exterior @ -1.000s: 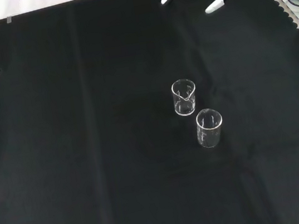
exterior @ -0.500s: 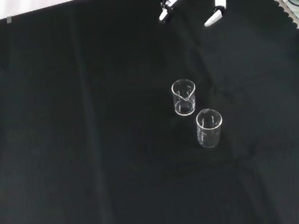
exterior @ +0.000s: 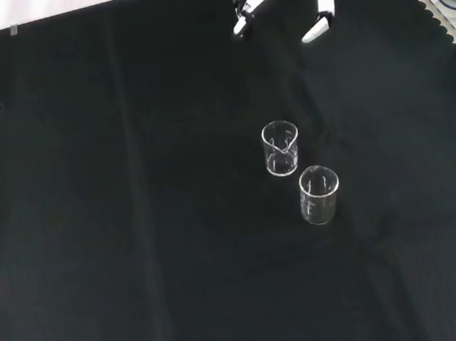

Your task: Pick up the beaker on the right.

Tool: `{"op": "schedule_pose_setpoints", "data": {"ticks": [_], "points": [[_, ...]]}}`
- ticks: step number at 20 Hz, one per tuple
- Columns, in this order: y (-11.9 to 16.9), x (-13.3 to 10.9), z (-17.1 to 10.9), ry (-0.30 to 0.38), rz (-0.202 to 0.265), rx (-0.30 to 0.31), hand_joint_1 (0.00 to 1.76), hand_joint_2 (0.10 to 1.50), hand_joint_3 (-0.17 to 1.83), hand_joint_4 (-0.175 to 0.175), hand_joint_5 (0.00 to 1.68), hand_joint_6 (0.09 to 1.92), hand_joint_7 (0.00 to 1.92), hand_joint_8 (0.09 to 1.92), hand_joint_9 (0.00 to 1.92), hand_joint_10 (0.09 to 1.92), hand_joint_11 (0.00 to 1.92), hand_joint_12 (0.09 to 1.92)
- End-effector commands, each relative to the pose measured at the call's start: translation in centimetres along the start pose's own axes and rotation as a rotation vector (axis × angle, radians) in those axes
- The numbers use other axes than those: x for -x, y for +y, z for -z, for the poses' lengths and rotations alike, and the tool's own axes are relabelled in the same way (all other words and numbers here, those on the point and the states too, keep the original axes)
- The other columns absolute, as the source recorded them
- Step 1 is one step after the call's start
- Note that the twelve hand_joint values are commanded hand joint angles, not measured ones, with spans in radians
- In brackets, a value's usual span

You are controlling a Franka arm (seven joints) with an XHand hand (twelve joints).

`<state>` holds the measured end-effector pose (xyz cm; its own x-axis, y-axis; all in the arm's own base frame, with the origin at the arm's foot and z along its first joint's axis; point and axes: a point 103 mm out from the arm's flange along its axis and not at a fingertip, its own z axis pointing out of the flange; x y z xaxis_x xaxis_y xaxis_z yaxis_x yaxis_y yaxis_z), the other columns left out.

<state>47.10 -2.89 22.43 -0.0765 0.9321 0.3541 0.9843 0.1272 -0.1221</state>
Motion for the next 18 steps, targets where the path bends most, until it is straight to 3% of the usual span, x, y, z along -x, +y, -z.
{"op": "schedule_pose_setpoints", "data": {"ticks": [1, 18], "points": [[2.6, 0.8, -4.4, 0.090, 0.051, -0.043, 0.76, 0.41, 1.05, -0.060, 0.28, 0.09, 0.24, 0.65, 0.40, 0.67, 0.00, 1.39], [5.3, 1.0, -7.4, 0.196, 0.121, -0.068, 0.77, 0.40, 1.06, -0.055, 0.28, 0.09, 0.23, 0.65, 0.38, 0.66, 0.00, 1.36]]}}
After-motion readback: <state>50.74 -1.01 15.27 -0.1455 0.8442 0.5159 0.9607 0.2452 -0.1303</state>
